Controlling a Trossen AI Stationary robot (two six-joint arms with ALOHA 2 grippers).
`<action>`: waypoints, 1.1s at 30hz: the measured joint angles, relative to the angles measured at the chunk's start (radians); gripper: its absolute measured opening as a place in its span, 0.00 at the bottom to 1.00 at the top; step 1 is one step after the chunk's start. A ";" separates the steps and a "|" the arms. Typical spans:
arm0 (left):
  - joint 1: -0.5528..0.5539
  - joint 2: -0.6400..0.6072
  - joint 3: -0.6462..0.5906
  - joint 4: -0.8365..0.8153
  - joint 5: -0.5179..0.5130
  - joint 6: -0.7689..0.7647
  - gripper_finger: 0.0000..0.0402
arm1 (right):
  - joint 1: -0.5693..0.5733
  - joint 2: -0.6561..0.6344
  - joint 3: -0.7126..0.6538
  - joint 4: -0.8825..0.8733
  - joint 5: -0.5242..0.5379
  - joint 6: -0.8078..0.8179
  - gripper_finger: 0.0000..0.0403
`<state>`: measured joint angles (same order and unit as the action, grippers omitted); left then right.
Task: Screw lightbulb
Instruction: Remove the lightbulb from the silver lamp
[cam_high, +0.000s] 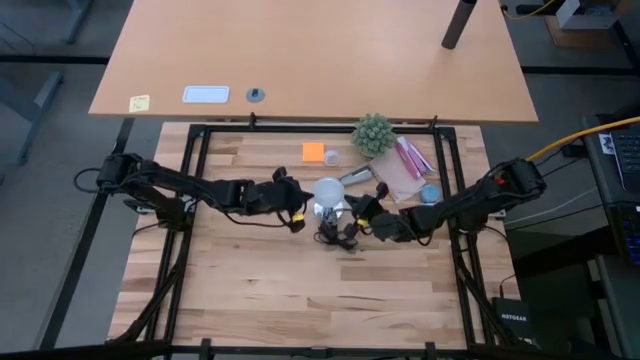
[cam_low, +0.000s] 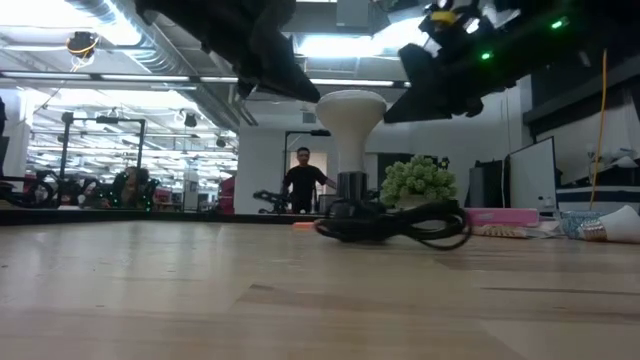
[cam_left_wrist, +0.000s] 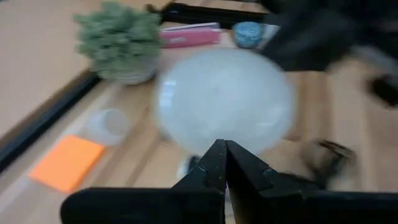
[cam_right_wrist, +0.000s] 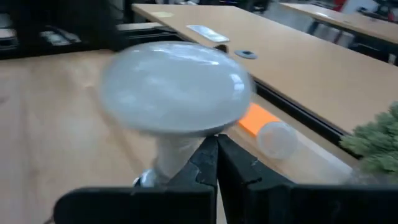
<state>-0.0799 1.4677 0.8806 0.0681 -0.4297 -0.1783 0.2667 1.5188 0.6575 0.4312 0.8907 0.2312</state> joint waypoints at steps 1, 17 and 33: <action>-0.008 0.000 0.000 0.003 0.012 -0.004 0.00 | -0.012 0.000 0.000 -0.002 -0.002 0.011 0.01; -0.053 -0.024 0.000 0.085 -0.047 0.039 0.00 | -0.149 -0.021 0.004 0.021 -0.116 -0.100 0.01; 0.087 -0.060 0.000 0.097 -0.130 0.141 0.00 | 0.002 -0.240 0.004 -0.026 -0.184 -0.123 0.01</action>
<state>0.0076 1.4082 0.8803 0.1651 -0.5601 -0.0369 0.2686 1.2786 0.6613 0.4055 0.7071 0.1080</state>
